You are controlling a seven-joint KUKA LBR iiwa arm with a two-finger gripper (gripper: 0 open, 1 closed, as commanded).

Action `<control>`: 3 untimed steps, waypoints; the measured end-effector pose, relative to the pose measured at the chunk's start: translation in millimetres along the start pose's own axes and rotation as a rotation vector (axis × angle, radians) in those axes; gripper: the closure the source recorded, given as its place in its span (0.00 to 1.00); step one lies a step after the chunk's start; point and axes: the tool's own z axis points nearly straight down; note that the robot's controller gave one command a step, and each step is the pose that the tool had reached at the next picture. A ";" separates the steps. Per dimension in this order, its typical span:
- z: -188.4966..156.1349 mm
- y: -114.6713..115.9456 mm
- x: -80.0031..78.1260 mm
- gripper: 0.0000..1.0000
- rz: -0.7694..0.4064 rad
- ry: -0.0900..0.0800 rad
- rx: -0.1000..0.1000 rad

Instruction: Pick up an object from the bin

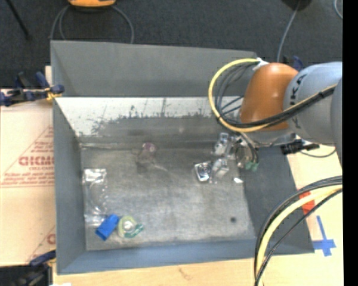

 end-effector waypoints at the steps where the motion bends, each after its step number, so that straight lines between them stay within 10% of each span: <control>1: -8.1 -1.7 -1.8 1.00 0.001 0.000 0.000; 3: -99.5 -3.2 -7.0 1.00 0.000 -0.001 -0.002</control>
Offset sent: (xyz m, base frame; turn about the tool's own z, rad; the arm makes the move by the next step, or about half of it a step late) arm 0.0001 0.0001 0.0070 0.0000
